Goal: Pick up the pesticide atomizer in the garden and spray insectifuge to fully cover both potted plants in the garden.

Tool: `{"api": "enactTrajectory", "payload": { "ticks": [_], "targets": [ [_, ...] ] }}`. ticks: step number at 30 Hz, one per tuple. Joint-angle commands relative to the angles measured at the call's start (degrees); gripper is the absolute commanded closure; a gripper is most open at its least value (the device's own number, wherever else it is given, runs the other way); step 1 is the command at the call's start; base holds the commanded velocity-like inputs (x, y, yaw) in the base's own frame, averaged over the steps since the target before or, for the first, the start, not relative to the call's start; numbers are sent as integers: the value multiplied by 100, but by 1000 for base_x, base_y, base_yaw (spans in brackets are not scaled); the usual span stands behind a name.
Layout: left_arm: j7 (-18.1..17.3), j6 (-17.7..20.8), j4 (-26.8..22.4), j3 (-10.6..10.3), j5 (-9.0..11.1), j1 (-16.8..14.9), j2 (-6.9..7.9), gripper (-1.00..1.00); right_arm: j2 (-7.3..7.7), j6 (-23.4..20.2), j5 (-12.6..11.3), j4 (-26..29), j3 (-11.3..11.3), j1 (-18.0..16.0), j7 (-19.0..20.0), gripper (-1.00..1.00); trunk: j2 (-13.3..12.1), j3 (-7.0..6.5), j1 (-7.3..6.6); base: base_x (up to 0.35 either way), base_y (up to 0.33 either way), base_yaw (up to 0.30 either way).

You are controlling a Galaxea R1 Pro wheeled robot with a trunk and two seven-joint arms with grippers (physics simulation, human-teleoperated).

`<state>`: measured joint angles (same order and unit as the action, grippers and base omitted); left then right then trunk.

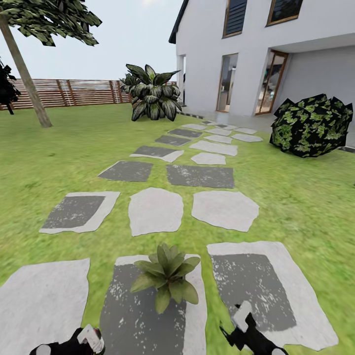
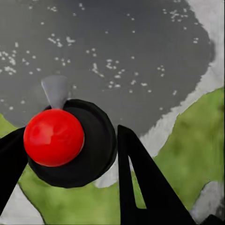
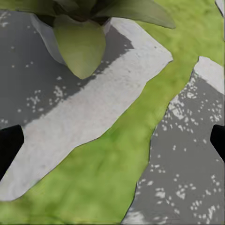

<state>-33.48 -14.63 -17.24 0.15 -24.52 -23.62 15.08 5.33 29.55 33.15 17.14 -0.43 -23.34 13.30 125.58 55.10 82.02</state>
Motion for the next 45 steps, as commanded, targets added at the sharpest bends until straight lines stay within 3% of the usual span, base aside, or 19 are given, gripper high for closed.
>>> {"api": "enactTrajectory", "payload": {
  "ticks": [1,3,4,6,7,8,10,11,13,15,17,19,22,25,28,29,37,42,45],
  "targets": [
    [-425,-19,-210,0,-136,-6,73,100,91,-64,32,236,-3,2,582,-100,2,6,-1,0,0,0],
    [-1361,131,-662,2,-209,-162,148,100,169,-138,98,745,-2,3,1664,-100,2,6,-1,0,0,0],
    [-1840,397,-863,-2,-229,-328,159,100,181,-247,187,988,3,2,2115,-100,2,6,-1,0,0,0],
    [-2428,866,-1152,-5,-375,-603,157,100,159,-656,358,1301,6,-15,2656,-100,2,6,-1,0,0,0],
    [-2595,994,-1261,-5,-498,-693,143,100,141,-815,399,1408,10,-26,2825,-100,2,6,-1,0,0,0],
    [-2817,1127,-1430,-6,-749,-794,115,100,86,-1019,435,1588,18,-44,3032,-100,2,6,-1,0,0,0],
    [-3135,1316,-1751,-6,-1248,-880,28,100,-154,-1302,464,1924,35,-60,3293,-100,2,6,-1,0,0,0],
    [-3328,1530,-2023,-6,-1561,-907,-86,100,-368,-1582,474,2140,39,-68,3470,-100,2,6,-1,0,0,0],
    [-3512,1820,-2304,-6,-1783,-919,-214,100,-570,-1960,479,2378,42,-72,3603,-100,2,6,-1,0,0,0],
    [-3734,1971,-2526,-6,-1866,-928,-313,100,-763,-2213,481,2647,48,-80,3654,-100,2,6,-1,0,0,0],
    [-3905,2008,-2626,-56,-1913,-932,-445,100,-851,-2285,481,2784,51,-82,3678,-100,2,6,-1,0,0,0],
    [-3980,2030,-2667,-232,-2101,-933,-548,100,-885,-2305,482,2867,145,-83,3781,-100,2,6,-1,0,0,0],
    [-4012,2070,-2680,-361,-2407,-952,-745,100,-900,-2318,480,2971,509,-97,4067,-100,2,6,-1,0,0,0],
    [-4016,2073,-2679,-387,-2604,-966,-1029,100,-901,-2314,474,3006,582,-100,4124,-100,2,6,-1,0,0,0],
    [-4017,2076,-2678,-386,-2968,-968,-1250,100,-902,-2317,473,3021,594,-101,4134,-100,2,6,-1,0,0,0],
    [-4017,2078,-2675,-386,-3034,-968,-1291,100,-902,-2319,466,3025,595,-101,4135,100,2,6,-1,0,0,0],
    [-4006,2079,-2674,-384,-3143,-969,-1385,100,-908,-2329,446,3032,605,-102,4215,100,2,6,-1,0,0,0],
    [-3982,2069,-2679,-392,-3160,-969,-1694,100,-1016,-2519,453,3040,614,-103,4253,100,2,6,-1,0,0,0],
    [-3970,2070,-2679,-393,-3260,-969,-1795,100,-1060,-2545,453,3041,614,-104,4313,100,2,6,-1,0,0,0]
  ]
}}
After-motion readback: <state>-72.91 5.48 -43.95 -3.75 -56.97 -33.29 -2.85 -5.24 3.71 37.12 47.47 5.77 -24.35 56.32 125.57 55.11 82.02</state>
